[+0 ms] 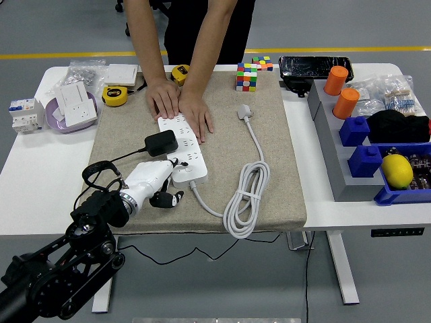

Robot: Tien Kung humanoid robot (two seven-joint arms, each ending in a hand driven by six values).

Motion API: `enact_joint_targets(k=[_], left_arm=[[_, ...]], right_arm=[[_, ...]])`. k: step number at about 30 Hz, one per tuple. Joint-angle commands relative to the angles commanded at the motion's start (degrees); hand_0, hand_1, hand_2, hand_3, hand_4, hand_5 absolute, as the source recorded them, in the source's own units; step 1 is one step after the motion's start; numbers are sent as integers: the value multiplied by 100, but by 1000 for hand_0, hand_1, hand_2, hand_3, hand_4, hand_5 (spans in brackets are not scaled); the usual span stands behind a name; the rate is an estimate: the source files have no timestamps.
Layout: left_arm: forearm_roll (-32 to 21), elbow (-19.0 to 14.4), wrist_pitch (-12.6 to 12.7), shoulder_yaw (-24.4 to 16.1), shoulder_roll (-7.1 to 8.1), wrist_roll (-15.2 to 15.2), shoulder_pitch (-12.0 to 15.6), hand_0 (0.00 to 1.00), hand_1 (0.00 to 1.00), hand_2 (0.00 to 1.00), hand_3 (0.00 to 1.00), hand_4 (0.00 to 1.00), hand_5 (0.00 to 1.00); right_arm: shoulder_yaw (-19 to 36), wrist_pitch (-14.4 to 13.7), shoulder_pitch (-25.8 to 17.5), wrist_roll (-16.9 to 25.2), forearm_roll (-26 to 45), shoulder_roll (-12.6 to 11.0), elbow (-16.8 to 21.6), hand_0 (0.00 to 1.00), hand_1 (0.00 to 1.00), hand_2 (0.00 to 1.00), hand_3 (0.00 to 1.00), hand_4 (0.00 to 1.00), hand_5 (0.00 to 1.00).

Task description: Pick up the plug,place it near the board,insert it into the board,press the button

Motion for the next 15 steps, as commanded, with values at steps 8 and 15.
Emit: enact_joint_targets(k=[8, 15], left_arm=[[253, -783, -43, -681, 7, 4, -129, 183, 53, 154, 729, 610, 144], [-72, -363, 484, -1336, -202, -523, -273, 337, 341, 423, 721, 644, 116]], right_arm=[[0, 0, -2, 2, 5, 4, 0, 624, 583, 617, 538, 875, 608], [-16, 3, 13, -4, 9, 14, 0, 624, 583, 617, 538, 875, 608]])
